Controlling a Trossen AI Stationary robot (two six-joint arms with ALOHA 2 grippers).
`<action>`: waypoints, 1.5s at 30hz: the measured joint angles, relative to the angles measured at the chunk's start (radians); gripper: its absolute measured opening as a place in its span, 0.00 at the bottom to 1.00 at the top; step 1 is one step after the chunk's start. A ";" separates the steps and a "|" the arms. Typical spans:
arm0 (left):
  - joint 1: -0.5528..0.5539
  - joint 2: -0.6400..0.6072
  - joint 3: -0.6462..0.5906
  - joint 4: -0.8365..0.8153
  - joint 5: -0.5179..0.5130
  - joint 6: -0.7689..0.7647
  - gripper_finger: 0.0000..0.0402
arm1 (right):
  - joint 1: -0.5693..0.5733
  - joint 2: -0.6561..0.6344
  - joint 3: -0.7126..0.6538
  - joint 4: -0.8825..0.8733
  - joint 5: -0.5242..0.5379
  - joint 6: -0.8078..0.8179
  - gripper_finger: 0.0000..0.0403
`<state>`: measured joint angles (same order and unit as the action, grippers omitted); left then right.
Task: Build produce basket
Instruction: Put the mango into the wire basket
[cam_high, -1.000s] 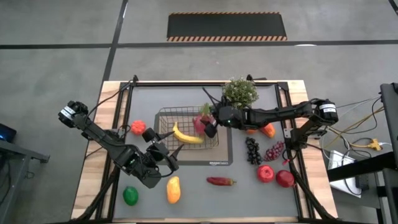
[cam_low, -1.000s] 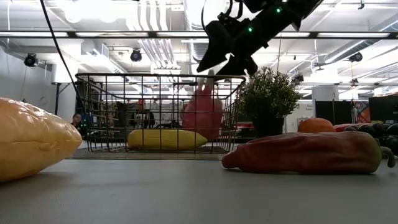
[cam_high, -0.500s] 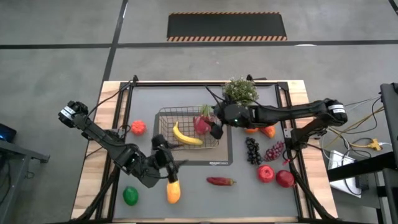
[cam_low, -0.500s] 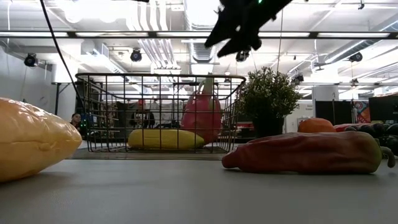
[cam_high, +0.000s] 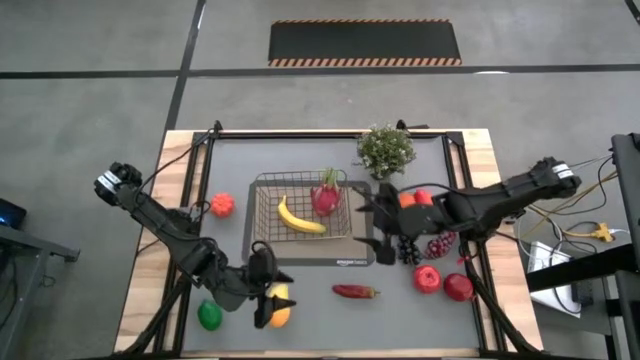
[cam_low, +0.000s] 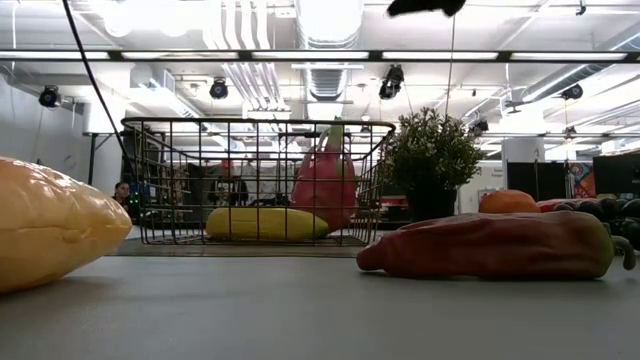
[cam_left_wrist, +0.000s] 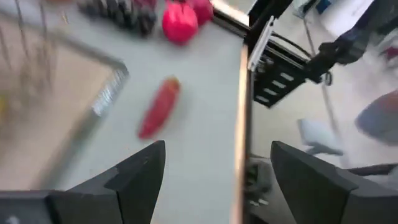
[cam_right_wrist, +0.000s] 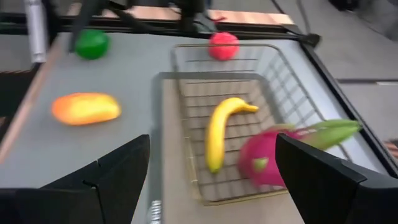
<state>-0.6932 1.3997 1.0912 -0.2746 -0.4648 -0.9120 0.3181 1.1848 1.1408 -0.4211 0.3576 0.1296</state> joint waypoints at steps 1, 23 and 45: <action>-0.008 0.009 0.000 -0.011 0.023 -0.058 0.68 | 0.019 -0.001 0.000 0.000 0.000 -0.002 0.81; -0.020 0.441 0.331 -0.610 0.234 -0.921 0.68 | 0.136 0.003 -0.005 -0.095 0.002 -0.028 0.81; -0.020 0.470 0.315 -0.620 0.247 -0.967 0.68 | 0.136 0.004 -0.014 -0.102 0.001 -0.054 0.81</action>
<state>-0.7136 1.8694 1.4062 -0.8950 -0.2179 -1.8795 0.4541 1.1885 1.1267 -0.5236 0.3588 0.0757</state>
